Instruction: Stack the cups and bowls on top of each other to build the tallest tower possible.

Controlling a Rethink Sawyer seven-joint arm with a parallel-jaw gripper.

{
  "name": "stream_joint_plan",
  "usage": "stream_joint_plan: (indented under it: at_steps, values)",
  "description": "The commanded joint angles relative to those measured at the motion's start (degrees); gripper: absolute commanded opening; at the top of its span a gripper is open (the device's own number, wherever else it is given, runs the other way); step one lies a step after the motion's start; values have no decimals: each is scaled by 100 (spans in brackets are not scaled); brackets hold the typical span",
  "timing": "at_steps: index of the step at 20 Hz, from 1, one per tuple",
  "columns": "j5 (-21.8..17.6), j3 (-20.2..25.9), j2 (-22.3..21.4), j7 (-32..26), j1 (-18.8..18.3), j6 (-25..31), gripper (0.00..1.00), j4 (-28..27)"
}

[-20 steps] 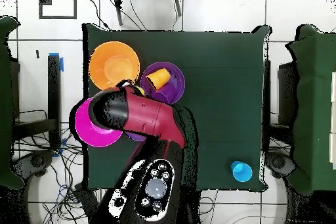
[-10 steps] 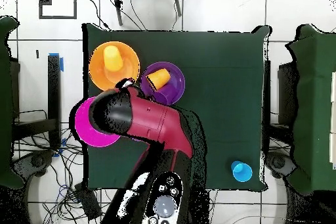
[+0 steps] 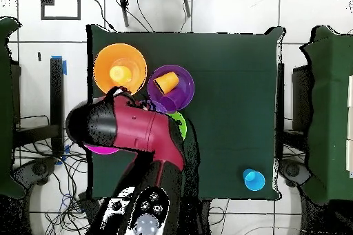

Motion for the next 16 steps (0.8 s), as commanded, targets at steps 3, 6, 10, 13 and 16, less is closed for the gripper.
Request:
stream_joint_plan:
  at_steps: [3, 6, 10, 13, 16]
  values:
    - [-372, 890, -252, -1414, -1657, 1393, 100, -381]
    - [-694, 1206, -186, -2051, -2288, 1261, 100, -564]
    - [-1003, 1610, -183, -2316, -2905, 1054, 100, -737]
    - [-983, 1940, -437, -2454, -3275, 1245, 100, -840]
    - [-733, 2465, -749, -2890, -3818, 1634, 100, -839]
